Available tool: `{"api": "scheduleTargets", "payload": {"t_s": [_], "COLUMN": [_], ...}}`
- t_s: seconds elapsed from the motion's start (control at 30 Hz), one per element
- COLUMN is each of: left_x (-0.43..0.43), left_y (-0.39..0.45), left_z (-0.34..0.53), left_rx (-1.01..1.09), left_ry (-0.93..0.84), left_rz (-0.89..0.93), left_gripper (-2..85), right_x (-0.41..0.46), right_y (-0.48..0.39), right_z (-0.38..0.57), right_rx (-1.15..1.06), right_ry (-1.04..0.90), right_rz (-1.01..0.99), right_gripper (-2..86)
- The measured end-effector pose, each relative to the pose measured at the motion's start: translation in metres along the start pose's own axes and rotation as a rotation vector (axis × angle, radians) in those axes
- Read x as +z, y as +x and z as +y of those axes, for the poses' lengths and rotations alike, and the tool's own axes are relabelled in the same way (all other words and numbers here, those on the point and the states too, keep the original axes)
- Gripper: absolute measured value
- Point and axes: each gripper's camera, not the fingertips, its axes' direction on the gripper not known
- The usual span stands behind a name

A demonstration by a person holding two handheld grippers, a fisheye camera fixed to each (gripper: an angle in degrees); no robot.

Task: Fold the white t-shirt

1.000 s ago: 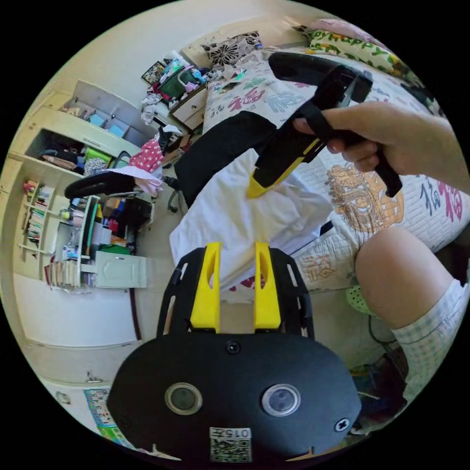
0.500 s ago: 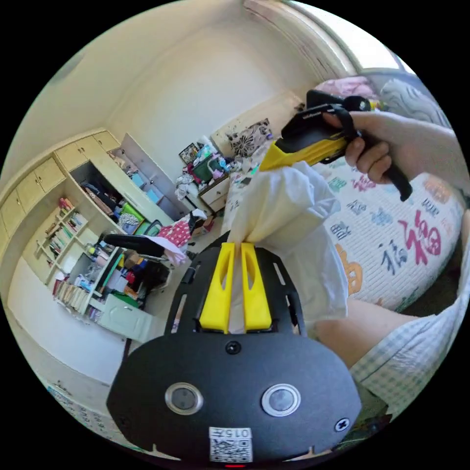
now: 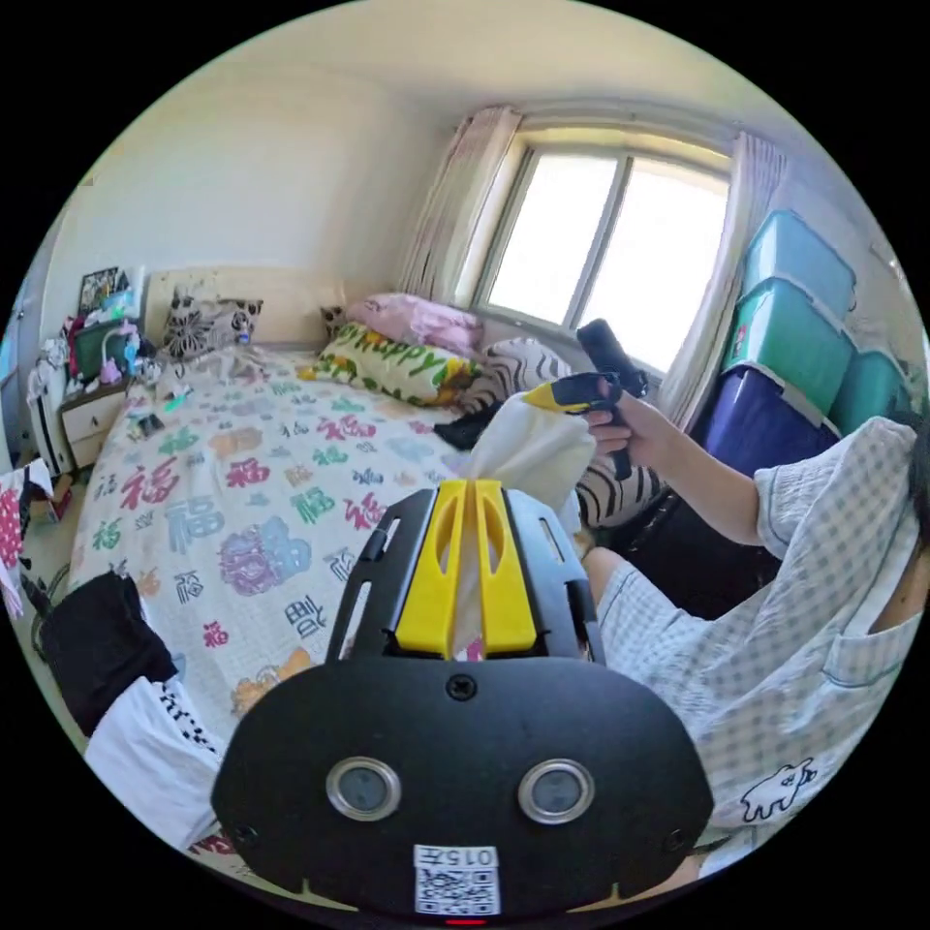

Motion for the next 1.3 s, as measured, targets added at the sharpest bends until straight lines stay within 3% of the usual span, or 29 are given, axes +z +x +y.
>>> {"api": "scheduleTargets", "payload": {"t_s": [0.1,0.17,0.27,0.37,0.5,0.57,0.63,0.7,0.8,0.97,1.07,1.13,1.2,1.3], "left_x": [0.074,0.1,0.099,0.09,0.086,0.081,0.068,0.043,0.028,0.009,0.011,0.026,0.066,0.113], "left_y": [-0.028,-0.049,-0.078,-0.099,-0.139,-0.159,-0.181,-0.214,-0.256,-0.271,-0.252,-0.245,-0.255,-0.273], "left_z": [0.029,0.053,0.076,0.069,0.05,0.046,0.046,0.049,0.04,0.019,0.047,0.075,0.121,0.173], "left_rx": [-0.109,-0.213,-0.36,-0.365,-0.436,-0.493,-0.557,-0.649,-0.702,-0.618,-0.585,-0.613,-0.751,-0.904], "left_ry": [-0.227,-0.287,-0.215,-0.192,-0.064,0.029,0.142,0.299,0.395,0.491,0.448,0.31,0.067,-0.058], "left_rz": [-0.047,-0.036,0.014,0.011,0.17,0.206,0.179,0.12,0.147,0.112,0.116,0.049,0.033,0.156], "left_gripper": [0.0,-0.1,-0.5,-0.6,-0.7,-0.8,-0.8,-0.8,-0.8,-0.8,-0.7,-0.6,-0.5,-0.4], "right_x": [-0.02,-0.042,-0.055,-0.051,-0.025,0.001,0.004,-0.016,-0.073,-0.187,-0.216,-0.217,-0.209,-0.188], "right_y": [0.072,0.116,0.137,0.152,0.168,0.175,0.17,0.155,0.138,0.09,0.051,0.046,0.063,0.111], "right_z": [0.048,0.107,0.166,0.194,0.185,0.174,0.17,0.167,0.151,0.097,0.094,0.11,0.139,0.2], "right_rx": [0.235,0.411,0.515,0.578,0.59,0.594,0.602,0.564,0.508,0.321,0.241,0.279,0.403,0.676], "right_ry": [-0.015,0.099,0.131,0.099,0.027,-0.065,-0.06,0.003,0.126,0.3,0.256,0.171,0.075,-0.094], "right_rz": [0.025,-0.012,0.041,0.011,0.015,0.009,-0.041,-0.022,0.02,0.089,0.172,0.242,0.295,0.285], "right_gripper": [0.0,0.5,3.6,10.6,10.3,2.0,1.0,0.4,-0.1,-0.2,-0.1,-0.1,0.0,0.2]}}
